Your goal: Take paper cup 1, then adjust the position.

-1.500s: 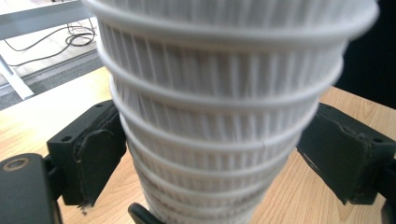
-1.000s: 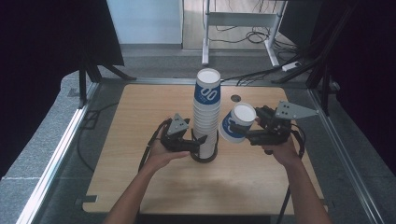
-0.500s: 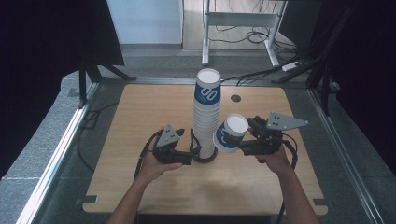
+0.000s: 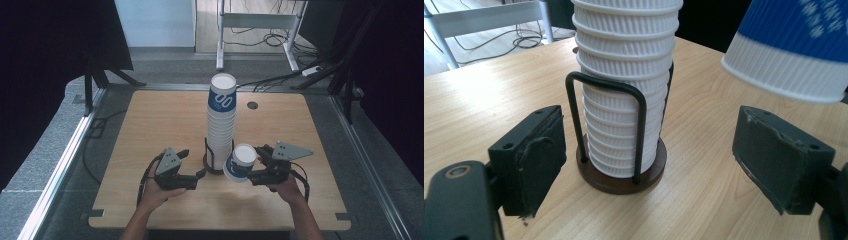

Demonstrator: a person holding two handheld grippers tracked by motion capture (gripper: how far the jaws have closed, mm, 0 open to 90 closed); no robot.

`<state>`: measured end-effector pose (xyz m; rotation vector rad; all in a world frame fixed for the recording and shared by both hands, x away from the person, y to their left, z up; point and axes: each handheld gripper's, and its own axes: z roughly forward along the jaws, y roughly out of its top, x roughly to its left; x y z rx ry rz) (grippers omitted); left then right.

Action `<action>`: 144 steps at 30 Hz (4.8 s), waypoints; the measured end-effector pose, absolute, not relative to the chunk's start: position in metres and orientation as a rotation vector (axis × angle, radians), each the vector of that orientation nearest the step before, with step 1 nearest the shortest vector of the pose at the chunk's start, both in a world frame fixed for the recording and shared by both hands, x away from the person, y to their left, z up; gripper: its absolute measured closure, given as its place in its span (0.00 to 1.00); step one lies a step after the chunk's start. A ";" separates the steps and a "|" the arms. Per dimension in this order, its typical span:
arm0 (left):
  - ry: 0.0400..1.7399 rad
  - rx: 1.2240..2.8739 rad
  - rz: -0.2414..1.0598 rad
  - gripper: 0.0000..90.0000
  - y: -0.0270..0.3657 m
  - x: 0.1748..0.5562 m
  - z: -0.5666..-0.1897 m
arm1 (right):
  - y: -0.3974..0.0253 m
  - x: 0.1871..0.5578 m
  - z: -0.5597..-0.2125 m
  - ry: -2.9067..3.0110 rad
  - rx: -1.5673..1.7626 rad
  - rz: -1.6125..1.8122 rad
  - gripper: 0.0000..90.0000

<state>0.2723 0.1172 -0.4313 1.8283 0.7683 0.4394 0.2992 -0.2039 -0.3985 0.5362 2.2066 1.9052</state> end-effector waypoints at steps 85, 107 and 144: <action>0.655 1.984 0.393 0.17 0.060 0.242 -0.470 | -0.140 0.279 -0.456 2.292 0.571 1.885 0.29; 0.620 2.017 0.441 0.22 0.060 0.241 -0.474 | -0.140 0.280 -0.458 2.311 0.571 1.870 0.25; 0.590 2.202 0.787 0.22 0.066 0.243 -0.478 | -0.161 0.285 -0.454 2.348 0.617 1.786 0.21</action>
